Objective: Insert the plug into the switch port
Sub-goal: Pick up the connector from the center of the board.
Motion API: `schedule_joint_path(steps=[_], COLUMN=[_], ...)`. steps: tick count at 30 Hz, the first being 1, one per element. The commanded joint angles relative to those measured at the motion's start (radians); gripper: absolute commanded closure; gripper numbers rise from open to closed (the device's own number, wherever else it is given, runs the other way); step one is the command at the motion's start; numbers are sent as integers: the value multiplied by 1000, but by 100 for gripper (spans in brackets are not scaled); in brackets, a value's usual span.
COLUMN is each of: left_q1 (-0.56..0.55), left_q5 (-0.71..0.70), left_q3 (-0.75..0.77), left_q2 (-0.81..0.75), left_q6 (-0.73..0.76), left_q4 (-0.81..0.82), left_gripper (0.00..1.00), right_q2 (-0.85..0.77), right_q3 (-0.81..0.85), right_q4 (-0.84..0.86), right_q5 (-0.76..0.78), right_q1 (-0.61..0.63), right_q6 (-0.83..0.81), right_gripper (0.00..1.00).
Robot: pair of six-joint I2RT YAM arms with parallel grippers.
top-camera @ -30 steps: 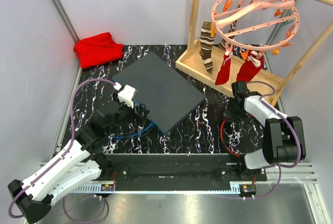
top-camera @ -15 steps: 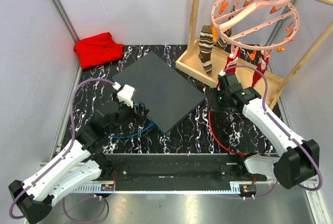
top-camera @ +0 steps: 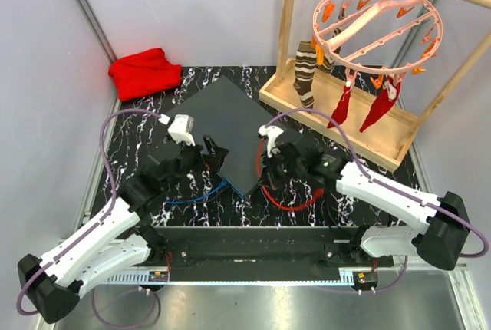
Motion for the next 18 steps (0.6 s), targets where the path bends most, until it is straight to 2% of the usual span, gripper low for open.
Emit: schedule_joint_path(steps=[1, 7, 14, 17, 18], left_q1=[9, 12, 12, 11, 12], left_q5=[-23, 66, 188, 240, 250], left_q3=[88, 89, 97, 80, 76], left_q2=[75, 177, 312, 345, 353], left_q6=[-147, -227, -286, -298, -302], left_q4=[62, 118, 152, 178, 183], left_gripper=[1, 4, 13, 23, 31], right_q2=[21, 62, 94, 106, 108], right_q3=[-17, -27, -38, -35, -37], right_q4=[207, 279, 285, 280, 279], right_q5=[29, 20, 28, 31, 31], right_q1=[63, 97, 116, 124, 123], right_q6=[-110, -176, -237, -257, -265], right_gripper=[100, 100, 100, 100, 100])
